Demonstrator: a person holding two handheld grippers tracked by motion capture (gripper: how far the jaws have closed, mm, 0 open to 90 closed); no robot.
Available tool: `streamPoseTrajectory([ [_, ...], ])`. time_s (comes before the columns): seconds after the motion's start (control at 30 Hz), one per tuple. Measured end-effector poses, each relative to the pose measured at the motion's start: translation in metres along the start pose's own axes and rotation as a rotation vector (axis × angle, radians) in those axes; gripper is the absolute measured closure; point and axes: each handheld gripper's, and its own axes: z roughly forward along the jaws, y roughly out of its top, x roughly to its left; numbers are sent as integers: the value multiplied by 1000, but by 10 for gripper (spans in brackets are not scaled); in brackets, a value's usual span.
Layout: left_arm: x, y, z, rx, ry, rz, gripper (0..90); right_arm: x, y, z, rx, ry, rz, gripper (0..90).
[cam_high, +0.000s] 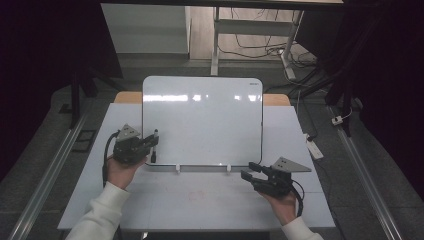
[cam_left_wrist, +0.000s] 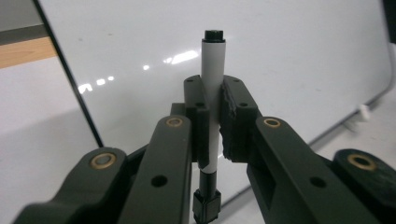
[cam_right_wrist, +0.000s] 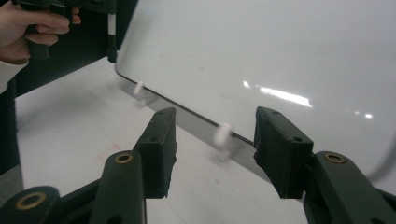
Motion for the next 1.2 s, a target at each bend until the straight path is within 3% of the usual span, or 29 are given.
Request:
streamPoseTrajectory([
  [0.13,3,0,10,11,39,1,810,-8,-6,-13,-4,-35,13,484],
  [0.3,5,2,20,1,55,-4,809,-15,-10,-23,-5,-77,16,483],
  [0.63,-1,5,34,-22,118,46,801,-19,-12,-26,-6,-90,21,483],
  [0.93,0,5,37,-28,124,54,791,-21,-13,-26,-6,-96,21,481],
  [1.2,2,5,35,-38,117,50,720,-21,-13,-26,-6,-100,20,479],
])
